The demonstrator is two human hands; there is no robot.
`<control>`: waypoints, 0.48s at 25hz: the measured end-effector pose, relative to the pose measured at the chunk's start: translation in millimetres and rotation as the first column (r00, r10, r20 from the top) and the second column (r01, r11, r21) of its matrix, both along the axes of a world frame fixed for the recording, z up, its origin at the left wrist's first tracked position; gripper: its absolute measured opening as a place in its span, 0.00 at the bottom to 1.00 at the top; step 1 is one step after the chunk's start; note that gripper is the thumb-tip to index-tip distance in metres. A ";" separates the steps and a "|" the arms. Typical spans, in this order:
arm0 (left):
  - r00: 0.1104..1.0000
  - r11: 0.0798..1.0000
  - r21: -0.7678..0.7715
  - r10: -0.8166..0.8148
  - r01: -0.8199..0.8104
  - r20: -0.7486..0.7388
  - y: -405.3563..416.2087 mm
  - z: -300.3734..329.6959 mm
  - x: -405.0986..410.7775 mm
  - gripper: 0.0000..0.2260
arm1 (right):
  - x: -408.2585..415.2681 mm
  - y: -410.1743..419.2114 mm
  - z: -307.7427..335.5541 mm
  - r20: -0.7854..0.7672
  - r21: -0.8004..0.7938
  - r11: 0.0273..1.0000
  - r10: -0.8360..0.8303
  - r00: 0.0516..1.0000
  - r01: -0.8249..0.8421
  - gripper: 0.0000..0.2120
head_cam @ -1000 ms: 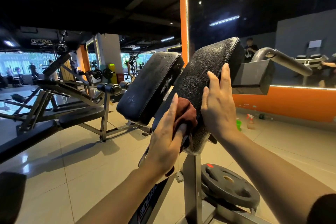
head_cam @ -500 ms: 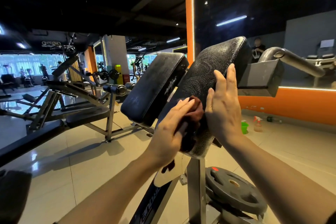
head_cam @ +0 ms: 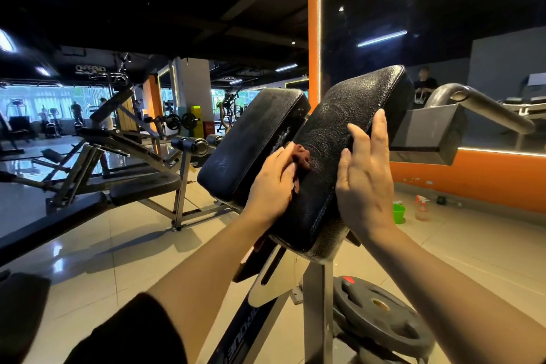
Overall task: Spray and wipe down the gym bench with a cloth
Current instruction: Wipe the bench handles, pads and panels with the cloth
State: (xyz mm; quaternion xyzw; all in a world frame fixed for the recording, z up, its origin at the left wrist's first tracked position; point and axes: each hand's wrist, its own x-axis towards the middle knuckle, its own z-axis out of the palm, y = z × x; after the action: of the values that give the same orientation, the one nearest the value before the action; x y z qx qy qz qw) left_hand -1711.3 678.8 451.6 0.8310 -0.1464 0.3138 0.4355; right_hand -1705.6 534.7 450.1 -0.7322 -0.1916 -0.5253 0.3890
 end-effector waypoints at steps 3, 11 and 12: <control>0.996 0.996 0.066 -0.063 0.059 0.066 -18.3 -3.7 -17.6 0.19 | 1.5 0.2 -0.5 0.013 0.006 1.000 0.012 1.000 -0.012 0.19; 0.998 0.997 0.062 0.053 -0.054 0.024 -18.9 17.3 3.5 0.20 | 3.5 0.5 -2.3 0.029 0.020 1.000 0.024 0.999 -0.024 0.20; 0.997 0.995 0.089 0.033 -0.039 0.066 -24.2 12.8 -4.4 0.20 | 3.7 0.3 -3.0 0.029 0.019 0.999 0.027 0.999 -0.028 0.20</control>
State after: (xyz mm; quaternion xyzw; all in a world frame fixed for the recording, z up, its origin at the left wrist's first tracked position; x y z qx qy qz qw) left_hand -1715.7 654.6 464.4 0.8418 -0.1594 0.3411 0.3869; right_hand -1701.9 535.0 447.0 -0.7179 -0.2021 -0.5324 0.4005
